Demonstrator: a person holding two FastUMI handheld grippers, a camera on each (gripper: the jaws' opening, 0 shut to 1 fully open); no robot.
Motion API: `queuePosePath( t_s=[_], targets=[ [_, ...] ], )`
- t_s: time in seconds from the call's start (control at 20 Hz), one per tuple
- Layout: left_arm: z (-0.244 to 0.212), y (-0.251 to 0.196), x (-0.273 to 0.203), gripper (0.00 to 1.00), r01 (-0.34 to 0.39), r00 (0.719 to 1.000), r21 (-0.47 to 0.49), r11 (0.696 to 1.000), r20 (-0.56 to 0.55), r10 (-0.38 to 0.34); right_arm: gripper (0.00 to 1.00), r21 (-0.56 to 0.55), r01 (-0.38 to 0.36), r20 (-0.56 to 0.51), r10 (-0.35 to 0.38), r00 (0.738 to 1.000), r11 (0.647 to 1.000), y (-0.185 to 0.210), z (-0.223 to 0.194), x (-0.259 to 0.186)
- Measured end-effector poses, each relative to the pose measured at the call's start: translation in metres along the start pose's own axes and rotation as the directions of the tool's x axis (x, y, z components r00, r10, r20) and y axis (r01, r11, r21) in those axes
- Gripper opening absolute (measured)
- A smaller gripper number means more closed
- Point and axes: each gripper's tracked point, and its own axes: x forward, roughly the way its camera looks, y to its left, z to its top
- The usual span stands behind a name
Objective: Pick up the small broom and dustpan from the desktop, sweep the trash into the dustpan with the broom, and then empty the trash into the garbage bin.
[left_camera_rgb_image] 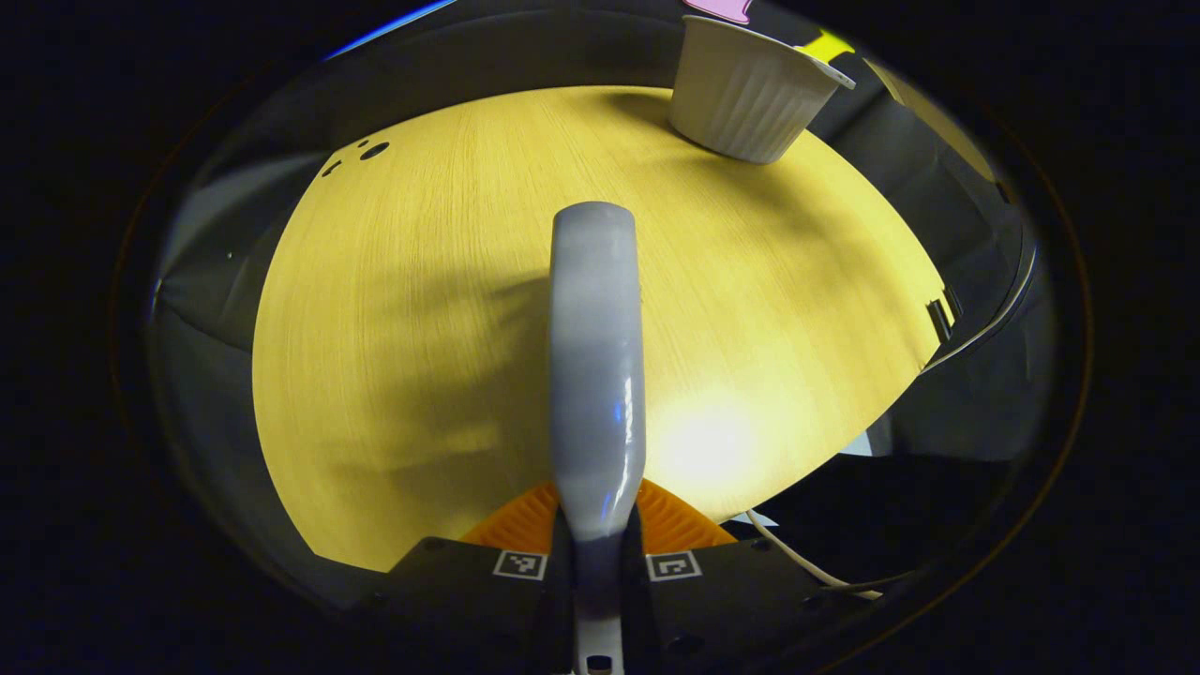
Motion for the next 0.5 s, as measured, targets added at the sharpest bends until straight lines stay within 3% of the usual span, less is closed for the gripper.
queuePosePath(
  t_s=[0.2,0.35,0.5],
  targets=[
    [0.004,-0.019,-0.004,0.24,0.000,1.000,-0.066,0.998,0.018,0.001,0.33,-0.012,-0.014,0.059,0.015,0.998,1.000,-0.010,0.060,0.007],
    [0.013,-0.027,-0.004,0.24,-0.012,1.000,-0.081,0.997,0.027,0.014,0.33,-0.056,0.049,0.081,-0.044,0.996,0.997,-0.029,0.091,0.030],
    [0.020,-0.031,-0.010,0.24,-0.030,0.997,-0.103,0.994,0.065,0.037,0.33,0.017,0.051,0.117,-0.053,0.992,0.999,-0.040,0.132,0.061]
  ],
)
